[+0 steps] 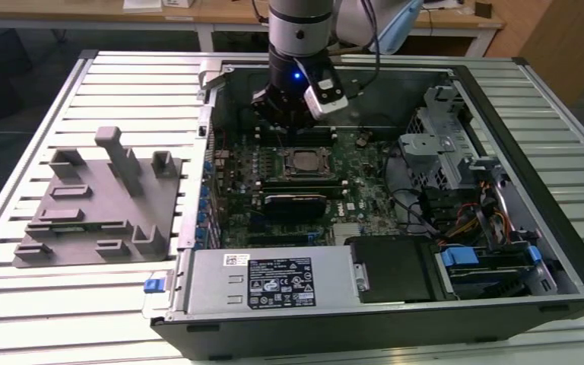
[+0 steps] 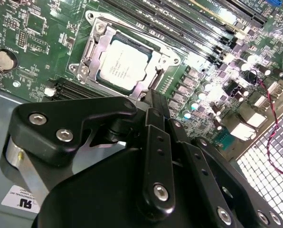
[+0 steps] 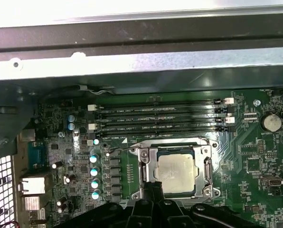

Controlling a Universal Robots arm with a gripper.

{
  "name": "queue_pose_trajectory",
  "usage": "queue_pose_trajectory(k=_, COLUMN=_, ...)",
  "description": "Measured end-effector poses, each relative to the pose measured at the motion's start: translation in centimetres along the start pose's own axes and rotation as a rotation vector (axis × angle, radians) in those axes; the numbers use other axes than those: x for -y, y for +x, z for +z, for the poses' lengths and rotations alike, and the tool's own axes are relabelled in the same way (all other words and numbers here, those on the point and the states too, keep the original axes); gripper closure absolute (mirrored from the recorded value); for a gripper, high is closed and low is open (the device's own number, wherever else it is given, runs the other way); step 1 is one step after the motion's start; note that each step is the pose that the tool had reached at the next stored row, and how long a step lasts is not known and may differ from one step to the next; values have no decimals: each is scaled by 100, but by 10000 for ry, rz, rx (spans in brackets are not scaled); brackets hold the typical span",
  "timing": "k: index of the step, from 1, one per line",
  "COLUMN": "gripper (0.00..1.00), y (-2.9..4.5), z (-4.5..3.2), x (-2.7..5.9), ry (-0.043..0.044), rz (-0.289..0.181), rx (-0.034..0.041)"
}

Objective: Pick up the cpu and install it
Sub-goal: 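Install the first cpu locking lever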

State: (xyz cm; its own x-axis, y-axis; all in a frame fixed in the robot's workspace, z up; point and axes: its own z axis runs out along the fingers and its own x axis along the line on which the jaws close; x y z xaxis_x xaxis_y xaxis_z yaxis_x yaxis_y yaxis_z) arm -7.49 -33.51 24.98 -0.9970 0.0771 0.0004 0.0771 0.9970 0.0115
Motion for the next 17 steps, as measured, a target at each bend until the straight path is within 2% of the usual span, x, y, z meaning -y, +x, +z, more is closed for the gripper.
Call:
queue_pose_trajectory(k=6, gripper=89, y=32, z=0, x=3, ry=1, rz=1, rx=0)
queue_pose_trajectory(k=17, gripper=89, y=215, z=1, x=13, ry=-3, rz=-13, rx=12)
